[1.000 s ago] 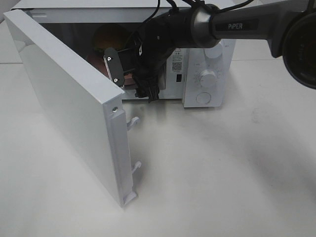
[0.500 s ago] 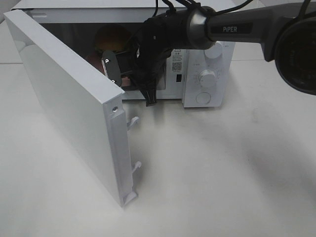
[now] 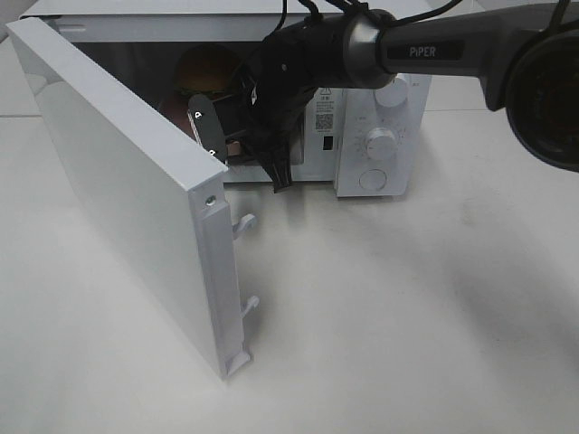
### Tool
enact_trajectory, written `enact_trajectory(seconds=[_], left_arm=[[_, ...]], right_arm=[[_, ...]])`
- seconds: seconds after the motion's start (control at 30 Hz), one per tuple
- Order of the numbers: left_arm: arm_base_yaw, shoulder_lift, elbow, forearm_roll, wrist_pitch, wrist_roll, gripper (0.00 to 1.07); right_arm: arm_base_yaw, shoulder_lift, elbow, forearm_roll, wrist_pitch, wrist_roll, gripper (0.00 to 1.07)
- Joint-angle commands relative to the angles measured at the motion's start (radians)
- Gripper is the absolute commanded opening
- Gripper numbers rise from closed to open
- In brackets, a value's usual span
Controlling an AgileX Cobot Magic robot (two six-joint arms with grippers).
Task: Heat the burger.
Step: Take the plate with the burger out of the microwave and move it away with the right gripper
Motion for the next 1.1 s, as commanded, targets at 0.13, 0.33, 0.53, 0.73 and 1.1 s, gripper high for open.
enact_trajectory(seconds=[0.13, 0.33, 0.53, 0.73, 1.1], left_arm=[[0.005, -0.005, 0.003, -0.005, -0.006, 0.000, 1.00], [0.005, -0.005, 0.003, -0.005, -0.006, 0.000, 1.00], [0.005, -0.005, 0.003, -0.005, -0.006, 0.000, 1.00], [0.005, -0.005, 0.003, -0.005, -0.006, 0.000, 1.00], [0.005, -0.005, 0.003, -0.005, -0.006, 0.000, 1.00]], right_arm=[[0.009, -0.084, 0.097, 0.021, 0.036, -0.075, 0.00], [0.006, -0.147, 0.171, 0.029, 0.020, -0.134, 0.00], [-0.006, -0.230, 0.237, 0.141, 0.024, -0.251, 0.00], [-0.041, -0.285, 0.264, 0.222, 0.095, -0.388, 0.00], [-0.052, -0.418, 0.416, 0.229, 0.081, -0.439, 0.00]])
